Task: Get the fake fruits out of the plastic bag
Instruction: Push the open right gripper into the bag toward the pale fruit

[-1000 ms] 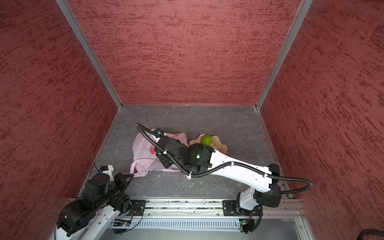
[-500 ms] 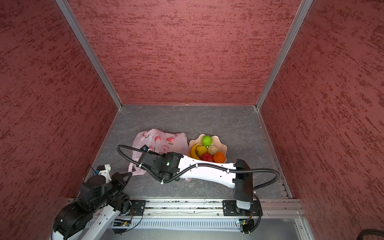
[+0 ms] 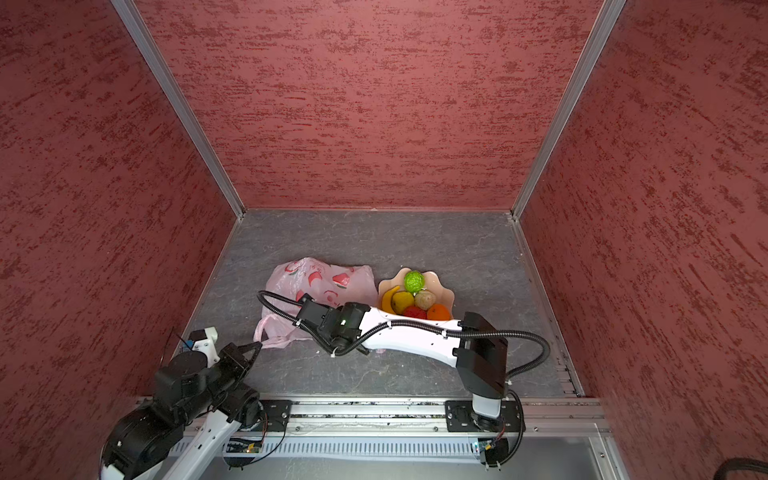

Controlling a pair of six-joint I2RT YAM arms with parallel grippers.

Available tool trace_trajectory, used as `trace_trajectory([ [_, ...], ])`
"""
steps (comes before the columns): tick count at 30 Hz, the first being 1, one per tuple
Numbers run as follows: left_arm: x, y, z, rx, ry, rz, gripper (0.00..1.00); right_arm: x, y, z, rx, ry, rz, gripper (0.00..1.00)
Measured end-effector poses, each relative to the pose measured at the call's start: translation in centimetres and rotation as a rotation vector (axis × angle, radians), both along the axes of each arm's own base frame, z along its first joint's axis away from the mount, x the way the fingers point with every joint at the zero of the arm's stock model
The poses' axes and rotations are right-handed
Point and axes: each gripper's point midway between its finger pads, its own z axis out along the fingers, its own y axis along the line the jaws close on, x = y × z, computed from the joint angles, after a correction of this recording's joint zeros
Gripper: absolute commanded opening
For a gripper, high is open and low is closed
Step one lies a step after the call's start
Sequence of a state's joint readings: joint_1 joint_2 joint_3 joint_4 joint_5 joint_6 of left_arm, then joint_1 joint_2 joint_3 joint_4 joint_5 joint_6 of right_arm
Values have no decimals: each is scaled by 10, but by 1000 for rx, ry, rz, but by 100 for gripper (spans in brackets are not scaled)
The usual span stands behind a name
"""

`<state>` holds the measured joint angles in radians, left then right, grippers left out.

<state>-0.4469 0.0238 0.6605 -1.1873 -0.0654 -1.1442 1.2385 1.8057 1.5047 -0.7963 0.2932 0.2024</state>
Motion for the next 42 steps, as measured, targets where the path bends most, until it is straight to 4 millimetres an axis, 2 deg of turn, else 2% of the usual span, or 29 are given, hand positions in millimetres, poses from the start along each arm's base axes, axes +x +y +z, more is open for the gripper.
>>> trace_trajectory([
  [12, 4, -1, 7, -14, -31, 9, 0, -3, -3, -21, -75, 11, 77, 3],
  [18, 4, 1, 11, -18, -42, 17, 0, -1, -6, -47, -143, 34, 76, 3],
  [24, 3, 3, 22, -29, -68, 22, 0, 13, -16, -68, -203, 58, 37, 3],
  [32, 2, 3, 22, -29, -69, 24, 0, 35, -17, -65, -217, 50, -27, 4],
  [42, 0, 4, 18, -18, -49, 22, 0, 52, -25, -63, -243, 41, -96, 5],
])
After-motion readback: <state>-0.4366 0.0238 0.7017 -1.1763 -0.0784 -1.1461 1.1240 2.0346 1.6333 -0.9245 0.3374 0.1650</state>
